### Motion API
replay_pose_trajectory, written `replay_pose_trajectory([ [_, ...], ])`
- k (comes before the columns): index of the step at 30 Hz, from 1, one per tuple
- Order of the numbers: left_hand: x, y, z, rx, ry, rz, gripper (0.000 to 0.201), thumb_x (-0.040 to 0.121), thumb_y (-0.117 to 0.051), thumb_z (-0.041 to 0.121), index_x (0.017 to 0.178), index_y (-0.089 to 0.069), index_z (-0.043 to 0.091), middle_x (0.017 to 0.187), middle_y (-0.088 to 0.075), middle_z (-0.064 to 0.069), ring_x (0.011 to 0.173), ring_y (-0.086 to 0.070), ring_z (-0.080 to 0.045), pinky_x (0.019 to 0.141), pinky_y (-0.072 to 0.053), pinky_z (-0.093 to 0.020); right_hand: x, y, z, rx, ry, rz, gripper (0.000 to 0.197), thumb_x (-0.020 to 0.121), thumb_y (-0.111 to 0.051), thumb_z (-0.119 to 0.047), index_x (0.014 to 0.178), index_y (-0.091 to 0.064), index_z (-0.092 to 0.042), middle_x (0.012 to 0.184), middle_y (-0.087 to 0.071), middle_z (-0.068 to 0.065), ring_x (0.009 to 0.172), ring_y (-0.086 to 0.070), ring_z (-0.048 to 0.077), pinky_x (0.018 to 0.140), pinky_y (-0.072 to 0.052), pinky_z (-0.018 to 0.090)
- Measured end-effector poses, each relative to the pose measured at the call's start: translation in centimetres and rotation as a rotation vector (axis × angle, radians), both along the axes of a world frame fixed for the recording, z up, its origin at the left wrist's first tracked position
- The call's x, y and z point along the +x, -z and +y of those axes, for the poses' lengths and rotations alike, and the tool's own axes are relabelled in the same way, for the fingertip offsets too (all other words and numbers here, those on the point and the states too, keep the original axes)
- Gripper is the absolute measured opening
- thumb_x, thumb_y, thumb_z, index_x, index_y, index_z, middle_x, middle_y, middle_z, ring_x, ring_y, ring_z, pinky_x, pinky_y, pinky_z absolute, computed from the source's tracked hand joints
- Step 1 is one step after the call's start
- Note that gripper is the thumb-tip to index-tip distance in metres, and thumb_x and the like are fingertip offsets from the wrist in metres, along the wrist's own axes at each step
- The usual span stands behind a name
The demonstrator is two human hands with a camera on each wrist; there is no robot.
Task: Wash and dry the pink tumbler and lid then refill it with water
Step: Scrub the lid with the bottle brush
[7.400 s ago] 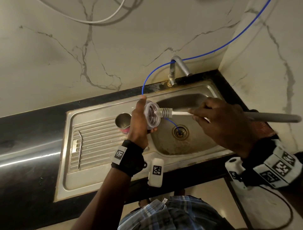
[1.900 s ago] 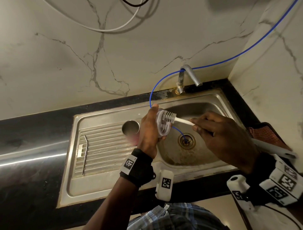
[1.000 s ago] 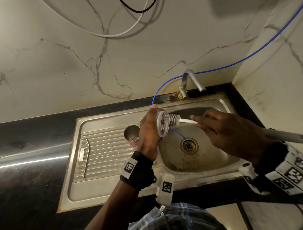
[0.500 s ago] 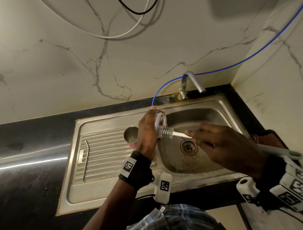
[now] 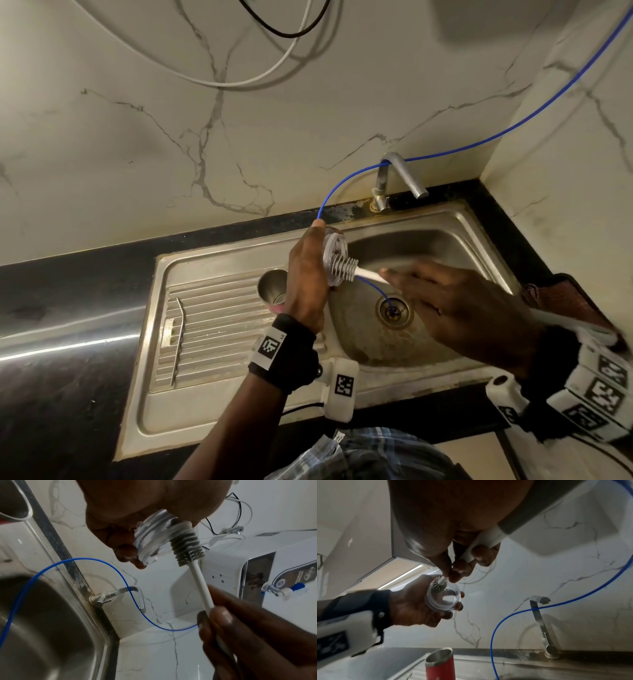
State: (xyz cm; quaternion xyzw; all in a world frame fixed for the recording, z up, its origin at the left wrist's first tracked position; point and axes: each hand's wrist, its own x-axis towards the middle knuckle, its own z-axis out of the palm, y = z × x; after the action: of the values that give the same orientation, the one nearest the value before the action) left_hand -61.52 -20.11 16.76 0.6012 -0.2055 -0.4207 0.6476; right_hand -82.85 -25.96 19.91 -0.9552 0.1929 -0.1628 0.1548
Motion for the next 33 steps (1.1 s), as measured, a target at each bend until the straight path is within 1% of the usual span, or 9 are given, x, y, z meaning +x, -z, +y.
replay_pose_trajectory([
  [2,0.0,0.0,0.0,0.020,0.013,0.019,0.056,0.110,-0.041,0.056,0.106,-0.075,0.012,0.091,-0.073,-0.009,0.085,-0.068,-0.022,0.060,-0.053,-0.027,-0.2,-0.1,0.0,-0.001,-0.016,0.002,0.045,0.102,-0.046,-0.026,0.144,-0.054,-0.015,0.106,-0.064,0.001,0.070,-0.065,0.016,0.054,-0.057,0.038],
  [5,-0.6,-0.2,0.1,0.039,0.041,0.034,0.055,0.109,-0.039,0.057,0.105,-0.075,0.016,0.086,-0.077,-0.004,0.077,-0.072,-0.009,0.061,-0.054,-0.023,0.0,-0.9,-1.0,-0.069,0.020,0.023,0.046,0.098,-0.054,-0.020,0.143,-0.058,-0.012,0.099,-0.062,0.001,0.063,-0.058,0.011,0.049,-0.054,0.031],
  [9,-0.7,-0.3,0.0,0.028,0.069,0.047,0.066,0.107,-0.041,0.061,0.118,-0.072,0.004,0.103,-0.077,-0.019,0.087,-0.068,-0.019,0.068,-0.053,-0.029,0.2,-0.4,-2.0,-0.067,0.119,0.025,0.044,0.102,-0.051,-0.025,0.145,-0.057,-0.019,0.096,-0.058,-0.002,0.059,-0.053,0.011,0.046,-0.050,0.034],
  [16,0.3,-0.2,-0.2,0.024,0.013,0.088,0.062,0.105,-0.043,0.064,0.112,-0.075,0.011,0.083,-0.071,-0.001,0.068,-0.064,-0.006,0.057,-0.051,-0.023,0.0,1.7,-0.8,0.138,0.132,0.016,0.041,0.100,-0.052,-0.027,0.140,-0.061,-0.025,0.095,-0.058,-0.011,0.072,-0.057,0.008,0.061,-0.055,0.038],
  [20,0.7,0.1,0.0,0.033,-0.034,0.132,0.059,0.106,-0.042,0.064,0.109,-0.074,0.015,0.089,-0.076,-0.002,0.074,-0.071,-0.010,0.066,-0.053,-0.029,-0.4,1.0,0.7,0.206,0.093,-0.046,0.038,0.100,-0.056,-0.032,0.137,-0.065,-0.028,0.089,-0.053,-0.021,0.069,-0.056,0.001,0.057,-0.046,0.019],
  [23,0.7,0.2,0.1,0.036,-0.015,0.103,0.064,0.107,-0.037,0.065,0.117,-0.072,0.012,0.095,-0.076,-0.004,0.079,-0.070,-0.011,0.062,-0.053,-0.023,-0.7,0.1,0.8,0.272,0.149,-0.194,0.033,0.102,-0.062,-0.028,0.135,-0.067,-0.029,0.096,-0.066,-0.018,0.079,-0.067,0.008,0.065,-0.056,0.033],
  [25,0.4,0.4,0.3,0.034,0.007,0.064,0.065,0.108,-0.035,0.066,0.116,-0.072,0.013,0.097,-0.077,-0.002,0.082,-0.068,-0.011,0.065,-0.051,-0.023,-0.7,-0.5,0.5,0.266,0.226,-0.292,0.032,0.101,-0.065,-0.022,0.132,-0.070,-0.026,0.097,-0.069,-0.017,0.087,-0.069,0.008,0.074,-0.056,0.031],
  [29,-0.7,0.2,0.3,0.046,-0.003,0.079,0.050,0.103,-0.045,0.071,0.125,-0.063,0.030,0.126,-0.071,0.001,0.108,-0.067,-0.024,0.076,-0.053,-0.035,0.2,-0.6,0.7,0.224,0.296,-0.267,0.036,0.099,-0.064,-0.019,0.134,-0.068,-0.023,0.091,-0.068,-0.003,0.079,-0.066,0.014,0.069,-0.055,0.036],
  [33,-1.2,-0.3,0.0,-0.003,0.030,0.088,0.038,0.106,-0.048,0.059,0.129,-0.053,0.029,0.129,-0.064,0.000,0.114,-0.068,-0.025,0.072,-0.059,-0.031,1.4,-0.2,0.9,0.192,0.327,-0.295,0.038,0.099,-0.064,-0.013,0.136,-0.067,-0.019,0.092,-0.065,-0.005,0.080,-0.061,0.011,0.070,-0.048,0.018],
])
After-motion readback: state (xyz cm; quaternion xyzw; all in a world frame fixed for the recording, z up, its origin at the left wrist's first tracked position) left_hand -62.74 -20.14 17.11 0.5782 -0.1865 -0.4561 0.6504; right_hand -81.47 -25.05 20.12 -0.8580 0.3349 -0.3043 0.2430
